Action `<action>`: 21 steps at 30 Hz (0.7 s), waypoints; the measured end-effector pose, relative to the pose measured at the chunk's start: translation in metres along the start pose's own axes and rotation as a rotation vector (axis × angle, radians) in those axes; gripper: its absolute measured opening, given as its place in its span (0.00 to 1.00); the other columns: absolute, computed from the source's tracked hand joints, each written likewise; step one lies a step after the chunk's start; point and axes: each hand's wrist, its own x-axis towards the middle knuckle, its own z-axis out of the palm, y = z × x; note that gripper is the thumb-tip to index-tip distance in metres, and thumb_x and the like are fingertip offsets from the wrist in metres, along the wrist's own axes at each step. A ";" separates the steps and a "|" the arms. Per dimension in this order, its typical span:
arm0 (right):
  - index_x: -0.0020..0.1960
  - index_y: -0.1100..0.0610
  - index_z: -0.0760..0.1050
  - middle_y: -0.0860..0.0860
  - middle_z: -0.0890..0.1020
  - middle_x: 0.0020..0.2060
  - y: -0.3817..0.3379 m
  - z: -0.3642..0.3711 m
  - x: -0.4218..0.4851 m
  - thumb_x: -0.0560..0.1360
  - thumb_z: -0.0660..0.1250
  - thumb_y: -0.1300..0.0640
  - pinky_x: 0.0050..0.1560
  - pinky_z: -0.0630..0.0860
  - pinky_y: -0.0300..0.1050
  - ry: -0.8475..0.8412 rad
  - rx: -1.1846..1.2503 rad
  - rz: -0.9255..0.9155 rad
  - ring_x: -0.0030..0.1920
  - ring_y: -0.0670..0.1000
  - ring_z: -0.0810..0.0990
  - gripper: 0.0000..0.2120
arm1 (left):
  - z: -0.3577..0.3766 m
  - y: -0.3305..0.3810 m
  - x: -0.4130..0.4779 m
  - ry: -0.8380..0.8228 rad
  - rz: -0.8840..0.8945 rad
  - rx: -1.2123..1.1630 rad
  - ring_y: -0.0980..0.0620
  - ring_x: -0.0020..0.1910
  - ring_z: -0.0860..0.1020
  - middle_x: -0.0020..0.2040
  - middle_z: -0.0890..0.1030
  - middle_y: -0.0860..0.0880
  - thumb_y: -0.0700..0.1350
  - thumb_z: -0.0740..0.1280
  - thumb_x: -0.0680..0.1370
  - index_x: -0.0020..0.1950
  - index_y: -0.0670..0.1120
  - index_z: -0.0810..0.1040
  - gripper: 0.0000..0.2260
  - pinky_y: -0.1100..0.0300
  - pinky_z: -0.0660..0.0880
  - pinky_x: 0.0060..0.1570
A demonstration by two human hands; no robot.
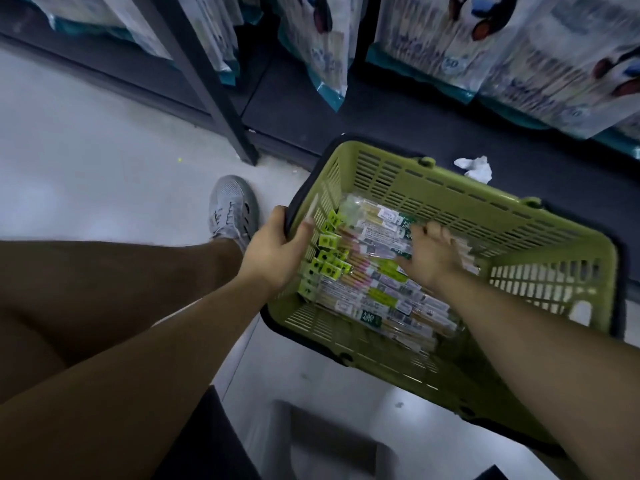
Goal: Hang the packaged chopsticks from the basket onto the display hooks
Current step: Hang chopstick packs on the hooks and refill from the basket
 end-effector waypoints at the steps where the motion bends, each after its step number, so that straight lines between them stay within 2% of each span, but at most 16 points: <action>1: 0.78 0.56 0.61 0.60 0.65 0.70 0.002 0.001 0.001 0.79 0.67 0.40 0.69 0.67 0.55 0.008 0.006 -0.003 0.69 0.63 0.66 0.34 | 0.000 0.000 0.000 0.000 -0.002 -0.004 0.47 0.45 0.83 0.45 0.83 0.47 0.64 0.62 0.80 0.55 0.50 0.73 0.17 0.43 0.80 0.53; 4: 0.78 0.54 0.64 0.59 0.67 0.70 0.007 0.000 0.005 0.80 0.67 0.42 0.65 0.73 0.54 -0.005 0.076 0.013 0.68 0.63 0.71 0.31 | 0.000 -0.001 0.002 0.008 -0.002 -0.006 0.46 0.44 0.83 0.44 0.83 0.47 0.65 0.62 0.79 0.54 0.51 0.74 0.18 0.42 0.81 0.52; 6: 0.74 0.54 0.70 0.60 0.72 0.69 0.009 -0.002 0.008 0.81 0.66 0.43 0.60 0.76 0.51 -0.017 0.058 -0.018 0.66 0.62 0.74 0.26 | 0.000 -0.001 0.003 0.015 0.000 0.002 0.47 0.43 0.82 0.42 0.82 0.48 0.65 0.62 0.79 0.53 0.51 0.73 0.17 0.43 0.81 0.51; 11: 0.73 0.56 0.72 0.60 0.76 0.66 0.012 -0.006 0.009 0.82 0.62 0.48 0.57 0.73 0.48 0.000 0.039 -0.042 0.65 0.61 0.75 0.22 | -0.001 0.000 0.002 0.004 0.009 -0.016 0.47 0.43 0.83 0.44 0.83 0.46 0.66 0.62 0.79 0.53 0.52 0.74 0.18 0.41 0.81 0.49; 14: 0.61 0.59 0.77 0.58 0.78 0.59 0.013 -0.006 0.006 0.83 0.60 0.50 0.47 0.70 0.47 0.062 0.025 -0.048 0.58 0.60 0.78 0.15 | -0.001 0.001 0.001 -0.003 0.007 -0.020 0.46 0.43 0.83 0.44 0.84 0.46 0.65 0.63 0.78 0.54 0.51 0.74 0.18 0.41 0.81 0.49; 16: 0.54 0.58 0.75 0.56 0.78 0.54 0.014 -0.008 0.001 0.83 0.59 0.51 0.43 0.68 0.47 0.096 0.031 -0.051 0.53 0.59 0.79 0.12 | -0.002 0.001 0.001 -0.001 0.010 -0.012 0.47 0.43 0.83 0.44 0.83 0.46 0.64 0.63 0.79 0.54 0.51 0.73 0.17 0.43 0.82 0.48; 18: 0.50 0.56 0.71 0.55 0.77 0.48 0.014 -0.016 -0.006 0.84 0.58 0.50 0.42 0.67 0.48 0.108 0.034 -0.047 0.47 0.58 0.77 0.10 | -0.003 0.000 0.002 -0.006 0.007 -0.003 0.48 0.42 0.83 0.43 0.83 0.47 0.62 0.64 0.80 0.54 0.51 0.73 0.15 0.46 0.82 0.48; 21: 0.42 0.53 0.64 0.52 0.75 0.37 0.013 -0.033 -0.017 0.83 0.59 0.49 0.36 0.65 0.47 0.102 0.135 -0.038 0.38 0.56 0.74 0.14 | -0.004 0.002 0.001 -0.037 0.005 0.011 0.45 0.48 0.83 0.48 0.82 0.48 0.60 0.66 0.80 0.58 0.50 0.72 0.15 0.49 0.80 0.49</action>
